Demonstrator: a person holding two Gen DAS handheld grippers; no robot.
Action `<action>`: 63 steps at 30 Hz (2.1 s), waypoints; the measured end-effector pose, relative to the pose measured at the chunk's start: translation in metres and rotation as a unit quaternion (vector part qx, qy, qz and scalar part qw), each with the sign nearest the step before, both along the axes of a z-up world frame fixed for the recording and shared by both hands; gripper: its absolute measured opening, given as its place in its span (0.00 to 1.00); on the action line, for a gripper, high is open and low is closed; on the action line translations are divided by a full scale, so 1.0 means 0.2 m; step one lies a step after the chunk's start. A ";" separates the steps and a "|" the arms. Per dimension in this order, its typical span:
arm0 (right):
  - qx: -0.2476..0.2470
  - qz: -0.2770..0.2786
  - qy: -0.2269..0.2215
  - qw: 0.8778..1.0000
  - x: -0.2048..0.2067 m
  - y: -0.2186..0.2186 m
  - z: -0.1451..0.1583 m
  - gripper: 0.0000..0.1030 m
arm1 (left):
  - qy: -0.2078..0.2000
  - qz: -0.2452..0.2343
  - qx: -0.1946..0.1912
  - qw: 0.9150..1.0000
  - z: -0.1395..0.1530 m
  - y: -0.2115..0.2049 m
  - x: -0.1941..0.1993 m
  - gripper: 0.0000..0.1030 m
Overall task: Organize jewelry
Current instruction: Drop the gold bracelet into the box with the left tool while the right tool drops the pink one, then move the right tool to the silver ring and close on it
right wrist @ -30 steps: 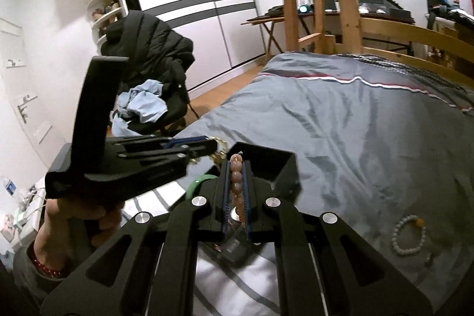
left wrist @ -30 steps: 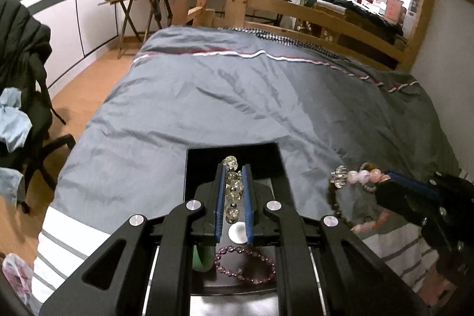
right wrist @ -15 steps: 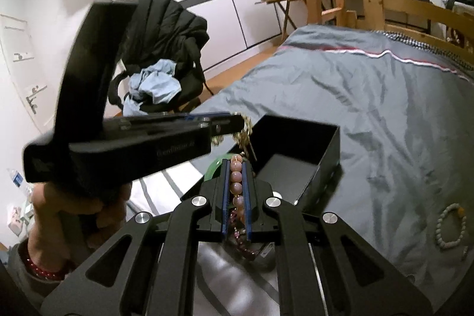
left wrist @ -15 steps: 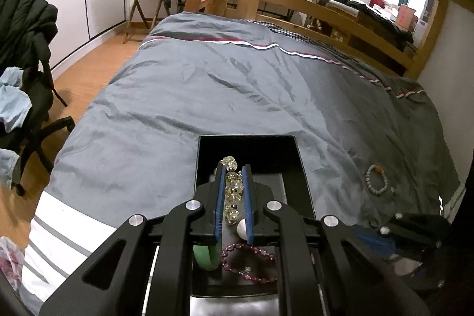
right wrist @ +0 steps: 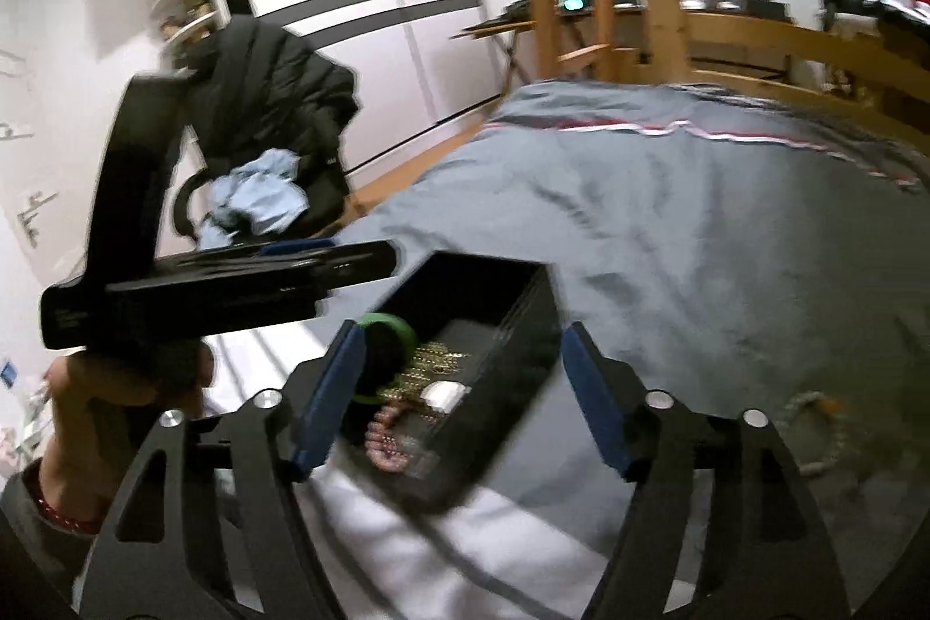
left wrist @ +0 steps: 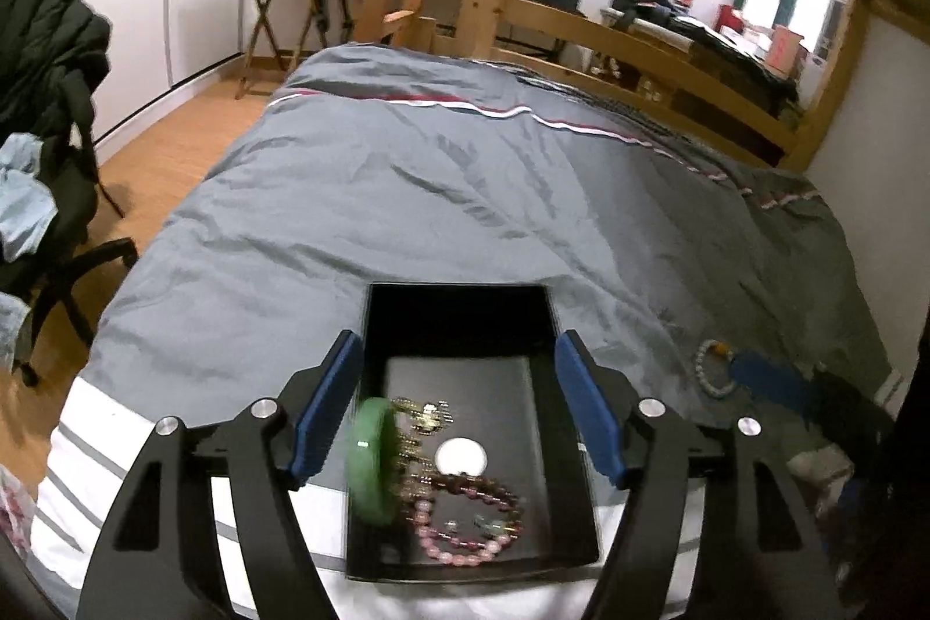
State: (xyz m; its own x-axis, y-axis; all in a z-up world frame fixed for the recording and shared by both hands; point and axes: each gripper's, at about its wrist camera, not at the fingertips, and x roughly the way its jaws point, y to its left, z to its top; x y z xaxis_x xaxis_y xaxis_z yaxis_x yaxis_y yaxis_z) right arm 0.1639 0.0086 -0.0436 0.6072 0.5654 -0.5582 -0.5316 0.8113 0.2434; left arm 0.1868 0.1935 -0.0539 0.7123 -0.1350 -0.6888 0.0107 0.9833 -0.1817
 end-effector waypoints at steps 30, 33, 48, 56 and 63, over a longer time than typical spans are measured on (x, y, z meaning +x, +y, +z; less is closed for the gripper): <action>-0.035 -0.166 0.012 0.985 -0.01 -1.14 -0.15 0.54 | 0.051 -0.192 0.095 0.975 -0.26 -1.09 -0.03 0.79; -0.028 -0.159 0.028 0.987 0.04 -1.15 -0.24 0.44 | 0.062 -0.208 0.101 0.971 -0.34 -1.16 0.01 0.79; -0.079 -0.137 0.086 0.984 0.26 -1.00 -0.64 0.36 | 0.130 -0.234 0.117 0.956 -0.59 -1.20 0.16 0.31; -0.060 -0.156 0.088 0.982 0.24 -1.04 -0.61 0.19 | 0.123 -0.247 0.119 0.954 -0.54 -1.19 0.12 0.09; -0.027 -0.173 0.074 0.982 0.22 -1.11 -0.55 0.19 | 0.114 -0.251 0.109 0.955 -0.47 -1.17 0.07 0.08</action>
